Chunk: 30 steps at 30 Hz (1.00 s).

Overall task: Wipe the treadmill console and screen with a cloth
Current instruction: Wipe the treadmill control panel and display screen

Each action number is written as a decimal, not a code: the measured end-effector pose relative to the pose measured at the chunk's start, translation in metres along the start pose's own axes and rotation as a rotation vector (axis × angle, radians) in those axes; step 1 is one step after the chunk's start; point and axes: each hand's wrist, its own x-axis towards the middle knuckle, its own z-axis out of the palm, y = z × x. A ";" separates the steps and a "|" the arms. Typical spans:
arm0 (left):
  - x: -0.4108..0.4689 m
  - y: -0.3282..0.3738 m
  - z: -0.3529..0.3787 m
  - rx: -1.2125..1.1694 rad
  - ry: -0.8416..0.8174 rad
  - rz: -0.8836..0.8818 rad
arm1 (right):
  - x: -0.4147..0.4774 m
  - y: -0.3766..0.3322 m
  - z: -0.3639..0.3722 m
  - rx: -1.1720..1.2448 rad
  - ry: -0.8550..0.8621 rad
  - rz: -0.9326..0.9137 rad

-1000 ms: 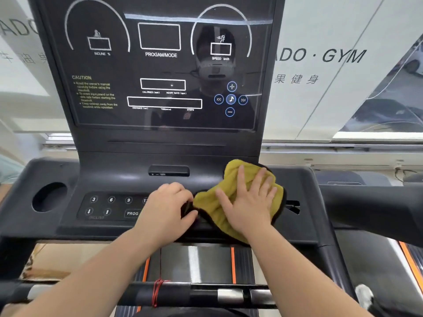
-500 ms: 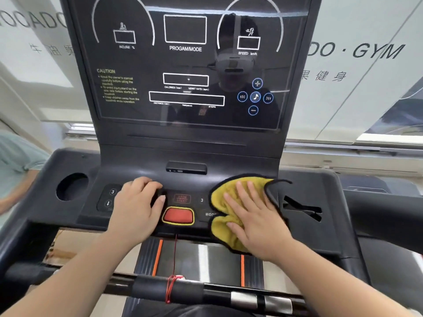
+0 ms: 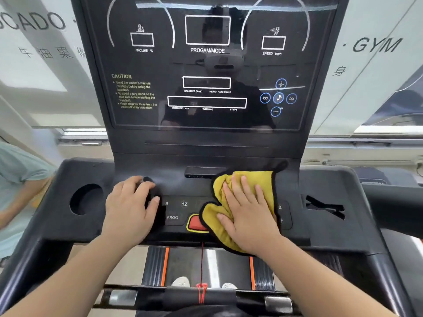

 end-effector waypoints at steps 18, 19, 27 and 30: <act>0.023 -0.094 -0.002 -0.176 -0.017 0.157 | 0.046 -0.138 -0.002 0.118 -0.062 0.489; 0.021 -0.099 0.000 -0.198 -0.006 0.158 | 0.047 -0.156 0.001 0.117 -0.068 0.405; 0.009 -0.118 -0.002 -0.357 0.009 0.226 | 0.027 -0.150 0.003 -0.022 -0.068 -0.119; 0.006 -0.131 -0.003 -0.315 -0.033 0.235 | 0.023 -0.129 -0.004 -0.039 -0.128 0.164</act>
